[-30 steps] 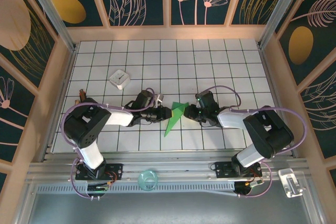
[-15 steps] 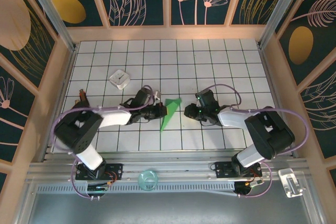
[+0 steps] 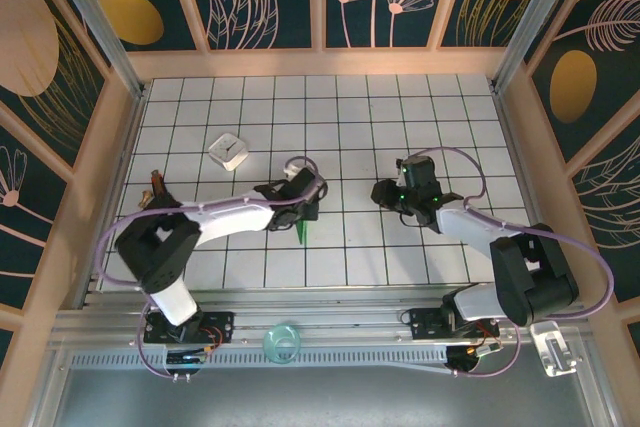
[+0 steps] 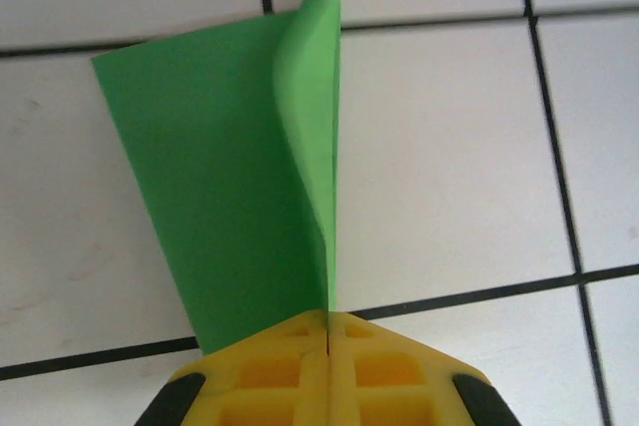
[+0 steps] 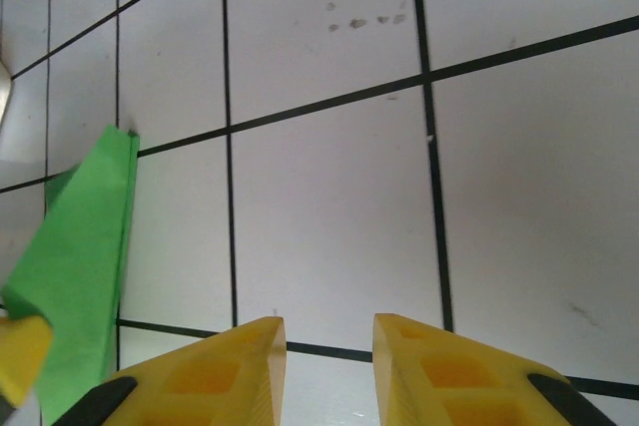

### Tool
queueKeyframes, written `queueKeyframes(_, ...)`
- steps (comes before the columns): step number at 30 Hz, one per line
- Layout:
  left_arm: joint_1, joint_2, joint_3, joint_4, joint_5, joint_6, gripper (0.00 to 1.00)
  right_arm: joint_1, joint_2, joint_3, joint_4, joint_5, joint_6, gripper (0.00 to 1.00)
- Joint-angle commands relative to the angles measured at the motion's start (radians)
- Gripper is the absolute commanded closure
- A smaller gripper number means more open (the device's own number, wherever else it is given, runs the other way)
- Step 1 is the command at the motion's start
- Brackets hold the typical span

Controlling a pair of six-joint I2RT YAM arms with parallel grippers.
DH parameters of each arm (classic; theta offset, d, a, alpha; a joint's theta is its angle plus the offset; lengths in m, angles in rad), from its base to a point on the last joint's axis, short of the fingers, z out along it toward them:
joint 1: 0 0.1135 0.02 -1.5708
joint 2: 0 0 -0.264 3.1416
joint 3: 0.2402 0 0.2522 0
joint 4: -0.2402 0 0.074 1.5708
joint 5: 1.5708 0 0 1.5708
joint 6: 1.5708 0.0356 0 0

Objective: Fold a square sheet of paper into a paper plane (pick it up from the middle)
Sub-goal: Turn over a paper plane at the center of the table.

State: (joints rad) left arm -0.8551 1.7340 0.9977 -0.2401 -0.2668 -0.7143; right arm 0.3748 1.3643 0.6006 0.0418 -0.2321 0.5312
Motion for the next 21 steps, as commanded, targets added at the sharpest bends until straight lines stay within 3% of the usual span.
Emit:
queueKeyframes(1,-0.031,0.045,0.062,-0.031,-0.002,-0.022,0.88,-0.034,0.005,-0.008,-0.029,0.014,-0.03,0.71)
queueKeyframes(6,-0.069,0.083,0.076,0.06,0.118,-0.089,0.71,-0.07,0.012,-0.024,-0.026,-0.002,-0.032,0.71)
queueKeyframes(11,-0.084,0.085,0.075,0.138,0.219,-0.137,0.66,-0.08,0.032,-0.024,-0.014,-0.027,-0.032,0.7)
queueKeyframes(17,-0.085,0.051,0.055,0.189,0.255,-0.137,0.63,-0.057,0.054,-0.103,0.205,-0.285,0.078,0.68)
queueKeyframes(21,-0.084,0.059,0.043,0.186,0.255,-0.131,0.63,0.005,0.094,-0.138,0.346,-0.371,0.167,0.66)
